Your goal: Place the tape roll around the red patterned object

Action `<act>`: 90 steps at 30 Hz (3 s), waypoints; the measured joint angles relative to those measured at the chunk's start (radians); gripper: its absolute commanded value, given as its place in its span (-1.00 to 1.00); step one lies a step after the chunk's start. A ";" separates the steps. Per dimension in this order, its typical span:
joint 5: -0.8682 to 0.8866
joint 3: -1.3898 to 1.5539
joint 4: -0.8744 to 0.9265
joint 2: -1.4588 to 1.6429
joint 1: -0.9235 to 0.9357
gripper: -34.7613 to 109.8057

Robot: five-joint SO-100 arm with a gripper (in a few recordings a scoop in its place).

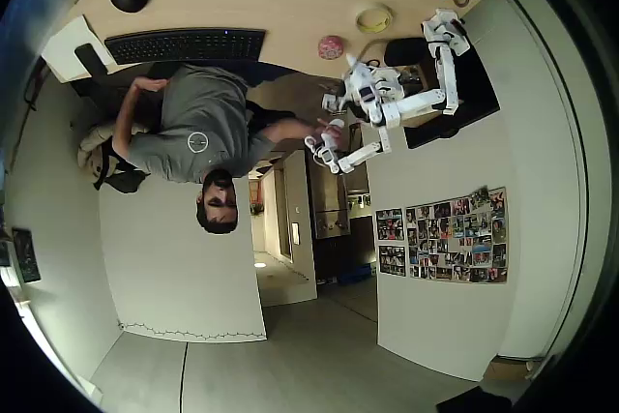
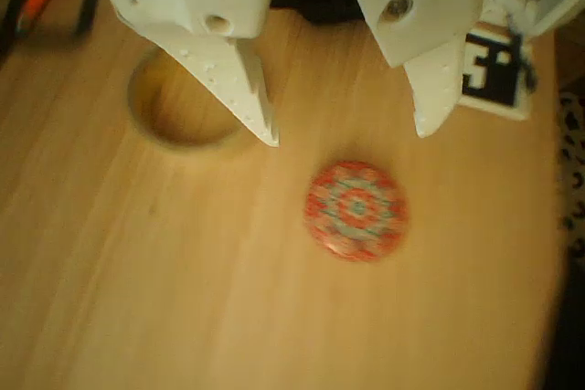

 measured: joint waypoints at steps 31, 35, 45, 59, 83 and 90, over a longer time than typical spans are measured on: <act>0.126 0.723 -0.394 0.215 0.040 -0.50; 0.115 0.655 -0.399 0.163 0.051 -0.52; 0.074 0.463 -0.238 0.187 0.075 -0.52; -0.143 0.140 -0.060 0.216 -0.018 -0.52; -0.233 -0.356 -0.063 -0.318 -0.225 -0.52; -0.206 -0.377 -0.063 -0.337 -0.230 -0.37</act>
